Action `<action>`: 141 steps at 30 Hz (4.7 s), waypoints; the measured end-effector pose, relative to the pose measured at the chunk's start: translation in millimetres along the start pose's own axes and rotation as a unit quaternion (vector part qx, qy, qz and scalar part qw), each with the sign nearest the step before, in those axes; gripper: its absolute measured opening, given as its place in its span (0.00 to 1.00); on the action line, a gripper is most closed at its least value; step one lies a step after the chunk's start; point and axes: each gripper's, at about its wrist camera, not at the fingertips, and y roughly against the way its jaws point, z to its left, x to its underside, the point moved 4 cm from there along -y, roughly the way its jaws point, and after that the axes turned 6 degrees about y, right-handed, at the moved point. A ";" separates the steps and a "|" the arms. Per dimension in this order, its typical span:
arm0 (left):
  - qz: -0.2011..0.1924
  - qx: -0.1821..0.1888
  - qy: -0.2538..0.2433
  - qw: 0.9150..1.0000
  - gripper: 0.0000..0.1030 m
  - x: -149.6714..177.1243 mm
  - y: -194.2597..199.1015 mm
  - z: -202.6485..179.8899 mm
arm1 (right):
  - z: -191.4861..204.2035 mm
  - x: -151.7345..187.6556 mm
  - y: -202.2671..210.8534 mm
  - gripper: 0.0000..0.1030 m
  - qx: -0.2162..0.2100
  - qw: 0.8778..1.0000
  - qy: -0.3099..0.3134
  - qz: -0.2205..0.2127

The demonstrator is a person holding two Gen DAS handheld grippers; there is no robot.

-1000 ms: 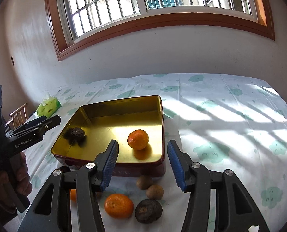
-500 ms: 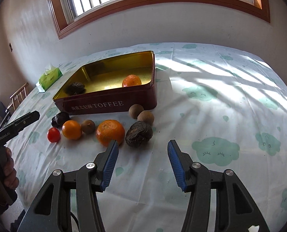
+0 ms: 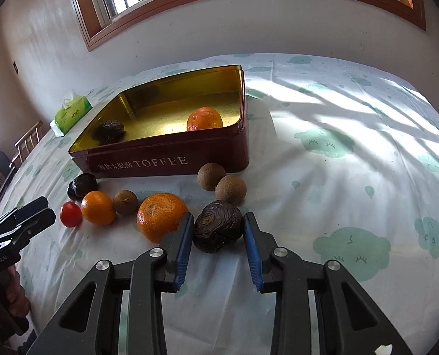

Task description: Organize fruits

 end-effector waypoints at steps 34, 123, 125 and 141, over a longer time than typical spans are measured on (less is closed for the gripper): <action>-0.023 -0.074 -0.008 0.997 0.29 -0.5 -16.1 -13.4 | -6.3 19.6 13.7 0.30 0.038 0.999 -0.022 -0.011; -0.031 -0.081 -0.006 0.996 0.29 -1.7 -13.2 -11.0 | -7.4 20.4 13.9 0.30 0.040 0.999 -0.020 -0.012; -0.031 -0.081 -0.007 0.996 0.29 -1.7 -13.2 -11.0 | -7.7 20.5 14.4 0.30 0.041 0.999 -0.019 -0.011; -0.031 -0.085 -0.015 0.996 0.29 -0.4 -13.2 -13.7 | -3.1 22.5 17.9 0.30 0.026 0.999 -0.023 -0.007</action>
